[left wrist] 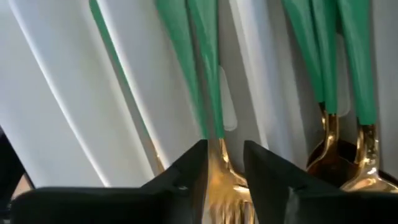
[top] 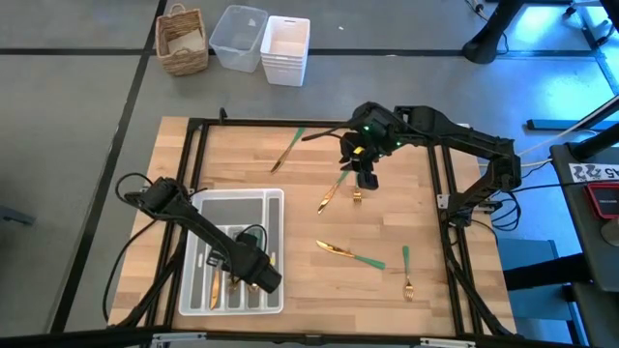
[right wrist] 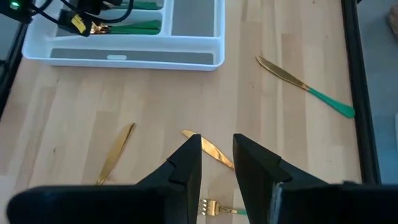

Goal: Sort silverware
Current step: Put the green fork on the silverware tray

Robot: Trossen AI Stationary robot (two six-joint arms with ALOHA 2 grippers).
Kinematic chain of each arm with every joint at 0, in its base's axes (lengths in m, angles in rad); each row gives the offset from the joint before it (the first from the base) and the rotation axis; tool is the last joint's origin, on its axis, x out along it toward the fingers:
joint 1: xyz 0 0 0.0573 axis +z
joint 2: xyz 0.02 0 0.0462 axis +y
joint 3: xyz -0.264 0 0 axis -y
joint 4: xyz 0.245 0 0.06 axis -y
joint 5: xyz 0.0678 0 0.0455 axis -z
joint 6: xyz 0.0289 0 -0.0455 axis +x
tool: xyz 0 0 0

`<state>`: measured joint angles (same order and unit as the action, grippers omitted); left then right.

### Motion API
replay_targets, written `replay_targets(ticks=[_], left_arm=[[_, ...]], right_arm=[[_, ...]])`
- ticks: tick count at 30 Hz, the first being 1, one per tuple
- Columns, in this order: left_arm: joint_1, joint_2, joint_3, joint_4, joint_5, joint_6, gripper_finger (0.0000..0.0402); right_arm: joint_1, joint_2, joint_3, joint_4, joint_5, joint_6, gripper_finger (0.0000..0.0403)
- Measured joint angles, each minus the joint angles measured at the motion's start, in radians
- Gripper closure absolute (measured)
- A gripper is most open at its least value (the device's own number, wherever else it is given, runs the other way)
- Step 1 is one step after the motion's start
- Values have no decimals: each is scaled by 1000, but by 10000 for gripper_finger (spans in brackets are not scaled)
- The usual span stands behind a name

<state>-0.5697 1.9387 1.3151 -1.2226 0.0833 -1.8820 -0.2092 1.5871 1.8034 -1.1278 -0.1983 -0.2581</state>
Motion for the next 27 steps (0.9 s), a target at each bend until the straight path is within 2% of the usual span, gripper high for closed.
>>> replay_targets(ticks=[5,8,15,17,20,22,25,27], left_arm=[[0,-63,12,9,-7,10,292],[0,-137,33,15,-66,54,298],[31,-357,55,44,-298,230,316],[57,-419,55,66,-396,294,323],[116,-496,56,69,-561,398,332],[178,-531,56,74,-630,486,338],[303,-547,56,157,-651,615,346],[389,-541,55,257,-628,730,352]], right_arm=[[0,0,0,-1,24,-1,308],[0,-1,0,-4,26,-7,308],[0,-38,0,-41,34,-97,308],[0,-58,0,-44,44,-139,308],[0,-91,0,-44,99,-186,308],[-1,-114,0,-44,164,-210,308],[-25,-145,0,-44,252,-230,308],[-60,-160,0,-48,267,-230,308]])
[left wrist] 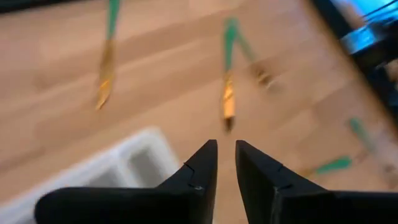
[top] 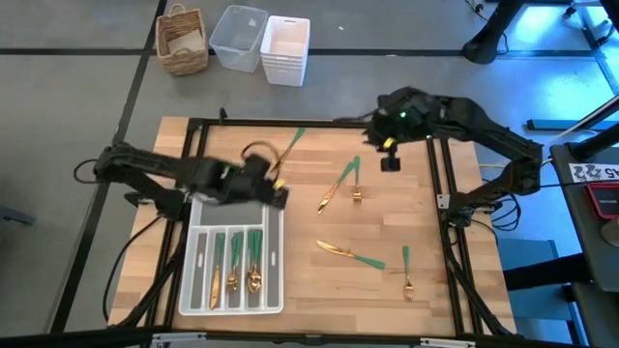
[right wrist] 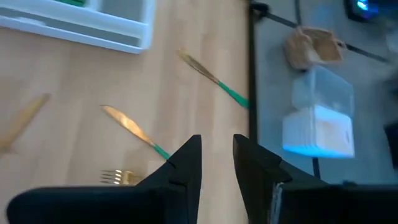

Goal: Sort silverware
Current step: Put the green fork on the silverware tray

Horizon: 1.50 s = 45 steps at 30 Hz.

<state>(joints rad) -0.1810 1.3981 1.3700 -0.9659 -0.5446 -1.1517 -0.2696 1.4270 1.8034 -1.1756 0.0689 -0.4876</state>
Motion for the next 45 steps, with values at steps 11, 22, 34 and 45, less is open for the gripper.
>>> replay_targets(ticks=[11,22,34,45], left_arm=[[322,98,-8,522,372,461,366],[450,77,-8,218,389,558,378],[538,74,-8,-36,405,750,401],[544,74,-8,-36,405,886,400]], right_arm=[[-320,-18,-59,-136,-176,519,308],[-326,-15,-513,163,-195,854,308],[-191,-15,-879,593,-175,1350,308],[-27,90,-941,681,45,1560,308]])
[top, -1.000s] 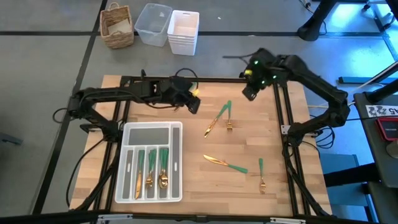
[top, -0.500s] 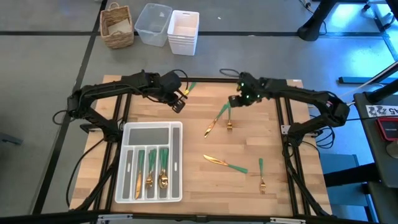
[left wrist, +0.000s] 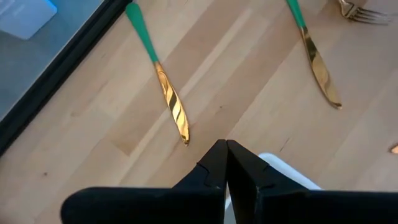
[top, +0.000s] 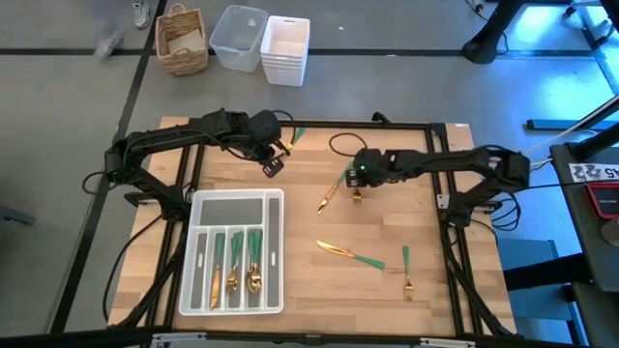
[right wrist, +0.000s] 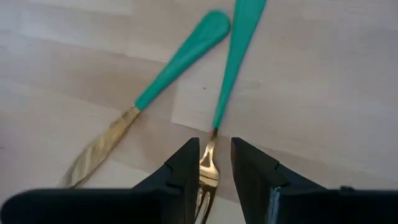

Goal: Sort silverware
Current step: Put the green fork on the silverware tray

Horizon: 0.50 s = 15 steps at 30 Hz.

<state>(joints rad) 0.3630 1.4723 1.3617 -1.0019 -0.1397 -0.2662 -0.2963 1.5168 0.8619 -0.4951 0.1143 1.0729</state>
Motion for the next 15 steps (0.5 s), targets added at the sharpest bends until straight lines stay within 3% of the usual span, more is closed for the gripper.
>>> replay_targets(ticks=[5,15], left_arm=[[0,0,0,0,0,26,400],[0,0,0,-2,0,60,398]], right_arm=[[23,94,0,112,0,3,308],[36,147,15,99,75,49,308]])
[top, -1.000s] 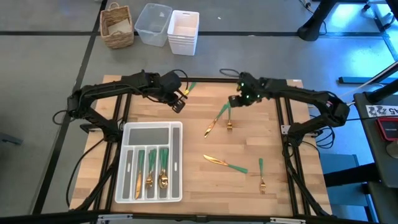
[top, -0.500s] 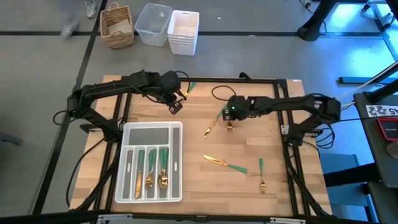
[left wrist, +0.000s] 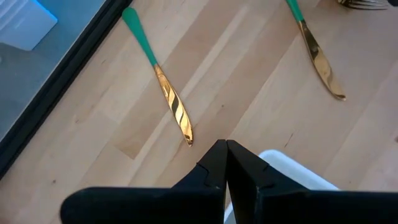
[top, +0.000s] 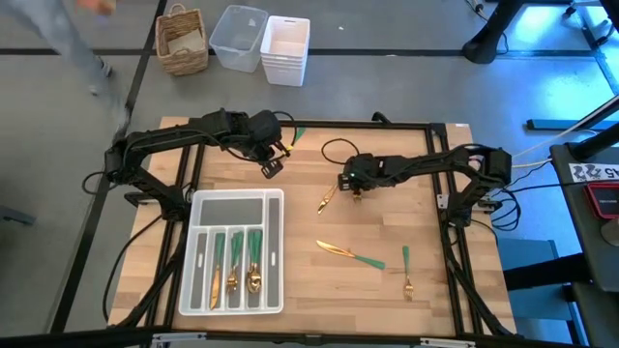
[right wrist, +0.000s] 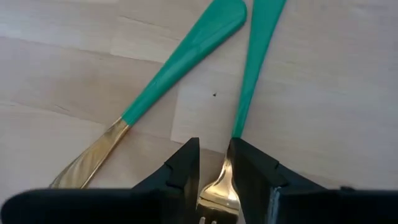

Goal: Sort silverware
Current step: Put the green fork on the silverware tray

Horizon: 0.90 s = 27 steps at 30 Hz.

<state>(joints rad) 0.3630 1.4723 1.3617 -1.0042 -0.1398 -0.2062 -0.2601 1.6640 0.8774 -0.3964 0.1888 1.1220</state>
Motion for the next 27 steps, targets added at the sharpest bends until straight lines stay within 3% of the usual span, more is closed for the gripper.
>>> replay_targets(ticks=[13,22,27], left_arm=[[0,0,0,-2,0,9,398],[0,0,0,-2,0,26,398],[0,0,0,-2,0,25,398]], right_arm=[[-2,6,14,-56,42,11,308],[-2,79,18,-49,25,8,308],[-2,90,17,-55,20,-1,344]])
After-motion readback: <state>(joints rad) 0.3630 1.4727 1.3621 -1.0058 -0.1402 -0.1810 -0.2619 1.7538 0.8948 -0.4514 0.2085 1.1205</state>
